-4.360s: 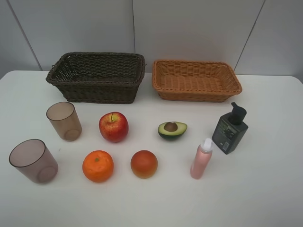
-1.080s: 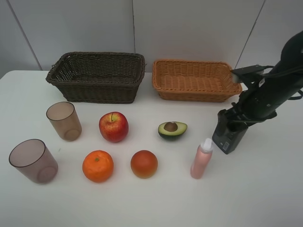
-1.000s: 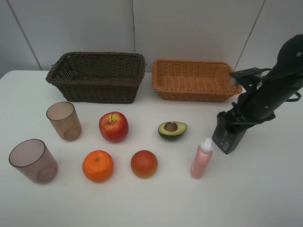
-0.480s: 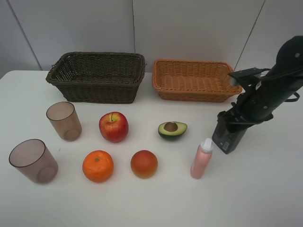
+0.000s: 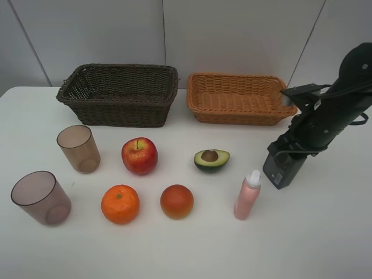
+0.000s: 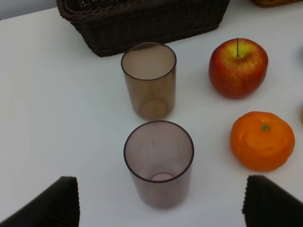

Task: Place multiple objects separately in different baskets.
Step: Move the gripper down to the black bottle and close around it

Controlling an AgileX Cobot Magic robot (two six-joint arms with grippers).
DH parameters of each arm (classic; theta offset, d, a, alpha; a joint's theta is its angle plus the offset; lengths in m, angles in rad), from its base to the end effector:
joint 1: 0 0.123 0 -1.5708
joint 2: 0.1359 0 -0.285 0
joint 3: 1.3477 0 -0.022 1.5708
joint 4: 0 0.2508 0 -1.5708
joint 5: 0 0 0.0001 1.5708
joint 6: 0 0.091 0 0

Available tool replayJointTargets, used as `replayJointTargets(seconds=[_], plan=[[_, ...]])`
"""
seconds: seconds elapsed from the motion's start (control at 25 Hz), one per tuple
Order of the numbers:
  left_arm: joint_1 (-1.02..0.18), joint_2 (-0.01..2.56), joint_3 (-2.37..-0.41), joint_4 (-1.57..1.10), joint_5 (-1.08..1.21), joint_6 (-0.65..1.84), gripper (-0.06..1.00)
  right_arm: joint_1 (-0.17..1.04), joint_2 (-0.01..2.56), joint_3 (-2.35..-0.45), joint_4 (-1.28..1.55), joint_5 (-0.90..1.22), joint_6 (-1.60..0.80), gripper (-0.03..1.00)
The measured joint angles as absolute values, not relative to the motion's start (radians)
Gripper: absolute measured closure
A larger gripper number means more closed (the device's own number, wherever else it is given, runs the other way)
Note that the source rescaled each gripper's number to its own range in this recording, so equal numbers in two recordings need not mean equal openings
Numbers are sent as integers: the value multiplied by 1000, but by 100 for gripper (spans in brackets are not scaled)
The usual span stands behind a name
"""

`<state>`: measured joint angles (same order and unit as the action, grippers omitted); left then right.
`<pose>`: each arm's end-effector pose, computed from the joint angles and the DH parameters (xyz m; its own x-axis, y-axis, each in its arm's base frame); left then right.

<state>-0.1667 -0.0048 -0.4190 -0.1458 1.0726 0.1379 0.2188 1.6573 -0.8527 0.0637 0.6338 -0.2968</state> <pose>0.0000 -0.0118 0.2543 -0.5018 0.1526 -0.8514 0.3061 0.9519 -0.0098 0.2785 0.0655 0.1639 -0.8693 -0.4420 -0.2212 -0.4497 0.8930 -0.0175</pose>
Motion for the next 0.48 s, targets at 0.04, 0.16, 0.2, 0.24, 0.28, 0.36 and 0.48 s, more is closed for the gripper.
replayJointTargets(seconds=[0.04,0.16,0.2,0.24,0.28,0.36,0.48], plan=[[-167,-5,-419,-146,1073,138,0,219,1657,-853,63,636,-297,87],[-167,-5,-419,-146,1073,138,0,219,1657,-854,61,640,-297,87],[-167,-5,-419,-146,1073,138,0,219,1657,-854,61,642,-297,87],[-167,-5,-419,-146,1073,138,0,219,1657,-854,61,643,-297,87],[-167,-5,-419,-146,1073,138,0,219,1657,-854,61,643,-297,87],[-167,-5,-419,-146,1073,138,0,219,1657,-854,61,644,-297,87],[-167,-5,-419,-146,1073,138,0,219,1658,-866,70,680,-297,87]])
